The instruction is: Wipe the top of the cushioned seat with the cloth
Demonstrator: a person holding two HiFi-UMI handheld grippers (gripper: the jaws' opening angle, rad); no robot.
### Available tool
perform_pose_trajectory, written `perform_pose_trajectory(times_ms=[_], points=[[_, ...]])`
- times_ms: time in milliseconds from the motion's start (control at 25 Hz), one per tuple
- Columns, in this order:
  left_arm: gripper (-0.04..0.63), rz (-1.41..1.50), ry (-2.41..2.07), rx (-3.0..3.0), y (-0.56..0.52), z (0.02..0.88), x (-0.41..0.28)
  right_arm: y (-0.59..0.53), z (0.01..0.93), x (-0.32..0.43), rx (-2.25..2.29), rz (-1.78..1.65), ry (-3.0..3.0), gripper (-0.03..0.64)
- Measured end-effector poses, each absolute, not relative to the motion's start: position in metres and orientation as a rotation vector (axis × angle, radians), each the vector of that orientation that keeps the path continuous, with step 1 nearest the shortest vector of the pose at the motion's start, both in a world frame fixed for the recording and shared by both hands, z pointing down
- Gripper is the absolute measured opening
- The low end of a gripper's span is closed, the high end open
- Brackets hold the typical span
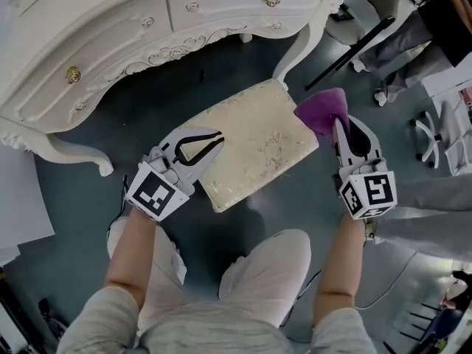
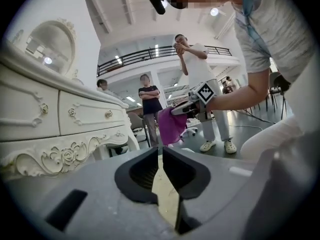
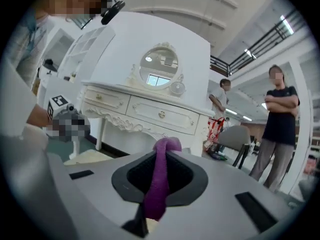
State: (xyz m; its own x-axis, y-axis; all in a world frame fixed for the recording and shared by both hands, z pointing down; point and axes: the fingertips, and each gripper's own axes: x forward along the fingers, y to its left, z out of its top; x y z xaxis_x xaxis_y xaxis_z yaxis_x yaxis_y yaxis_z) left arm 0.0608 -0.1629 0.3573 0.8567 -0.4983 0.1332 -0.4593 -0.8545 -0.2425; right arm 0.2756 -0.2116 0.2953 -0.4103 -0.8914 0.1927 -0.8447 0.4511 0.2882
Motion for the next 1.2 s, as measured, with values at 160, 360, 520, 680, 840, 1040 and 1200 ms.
perform_pose_trajectory(times_ms=[160, 360, 520, 680, 840, 1040, 1200], points=[[0.028, -0.219, 0.847, -2.811, -0.173, 0.377, 0.056, -0.223, 0.318, 0.286, 1.569, -0.412, -2.198, 0.034], [0.014, -0.216, 0.956, -2.766, -0.185, 0.400, 0.052, -0.224, 0.366, 0.267, 1.573, -0.592, -1.978, 0.034], [0.014, -0.162, 0.980, -2.753, -0.181, 0.404, 0.045, -0.205, 0.423, 0.225, 1.365, -0.502, -2.001, 0.034], [0.014, -0.095, 1.021, -2.792, -0.181, 0.409, 0.039, -0.194, 0.463, 0.208, 1.270, -0.286, -2.071, 0.034], [0.014, -0.055, 1.013, -2.811, -0.180, 0.408, 0.039, -0.192, 0.468, 0.199, 1.272, -0.157, -2.102, 0.034], [0.014, -0.064, 0.963, -2.844, -0.175, 0.414, 0.045, -0.182, 0.471, 0.180, 1.235, -0.076, -2.110, 0.035], [0.014, -0.082, 0.951, -2.841, -0.173, 0.417, 0.046, -0.163, 0.458, 0.166, 1.135, 0.128, -2.289, 0.239]])
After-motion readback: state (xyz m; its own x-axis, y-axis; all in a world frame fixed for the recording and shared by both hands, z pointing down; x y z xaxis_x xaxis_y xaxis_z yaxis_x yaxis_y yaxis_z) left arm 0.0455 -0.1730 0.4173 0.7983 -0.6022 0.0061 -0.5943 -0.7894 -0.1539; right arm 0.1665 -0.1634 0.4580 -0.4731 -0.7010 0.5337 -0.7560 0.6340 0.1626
